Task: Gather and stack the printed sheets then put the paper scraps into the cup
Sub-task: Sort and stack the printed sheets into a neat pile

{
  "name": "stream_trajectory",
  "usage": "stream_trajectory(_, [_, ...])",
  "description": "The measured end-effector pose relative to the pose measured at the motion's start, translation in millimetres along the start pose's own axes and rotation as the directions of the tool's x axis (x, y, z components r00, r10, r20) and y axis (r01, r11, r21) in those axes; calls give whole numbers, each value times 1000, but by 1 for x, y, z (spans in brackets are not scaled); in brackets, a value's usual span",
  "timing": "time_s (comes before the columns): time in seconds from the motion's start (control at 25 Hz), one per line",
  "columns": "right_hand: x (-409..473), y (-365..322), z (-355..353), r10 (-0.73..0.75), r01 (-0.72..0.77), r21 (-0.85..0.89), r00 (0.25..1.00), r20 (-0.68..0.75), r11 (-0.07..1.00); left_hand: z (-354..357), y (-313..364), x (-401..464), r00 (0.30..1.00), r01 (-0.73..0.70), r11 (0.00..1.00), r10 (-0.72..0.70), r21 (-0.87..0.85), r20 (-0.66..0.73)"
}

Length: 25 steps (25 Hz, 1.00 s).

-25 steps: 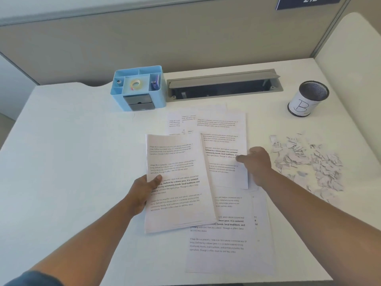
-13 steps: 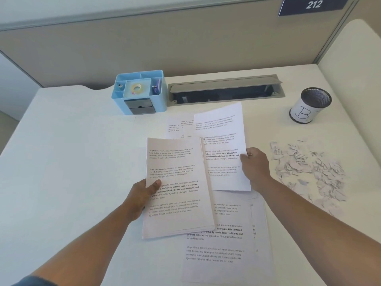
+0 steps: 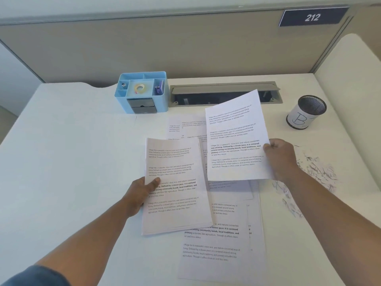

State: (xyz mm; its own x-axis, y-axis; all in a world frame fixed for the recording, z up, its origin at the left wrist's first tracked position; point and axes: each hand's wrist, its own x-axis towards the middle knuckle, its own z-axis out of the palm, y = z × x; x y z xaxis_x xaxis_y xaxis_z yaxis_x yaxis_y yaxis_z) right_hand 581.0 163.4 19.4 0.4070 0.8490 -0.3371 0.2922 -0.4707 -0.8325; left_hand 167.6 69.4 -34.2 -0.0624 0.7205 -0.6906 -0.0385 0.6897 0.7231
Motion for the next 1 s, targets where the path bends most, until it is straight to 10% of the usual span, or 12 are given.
stream_trajectory(0.48, [-79,29,70,163,-245,163,902,400,956,2,8,-8,1000,26,1000,-26,-5,0])
stream_trajectory(1.0, [-125,29,130,283,-374,138,855,435,917,1,6,-5,1000,30,999,-30,-21,3])
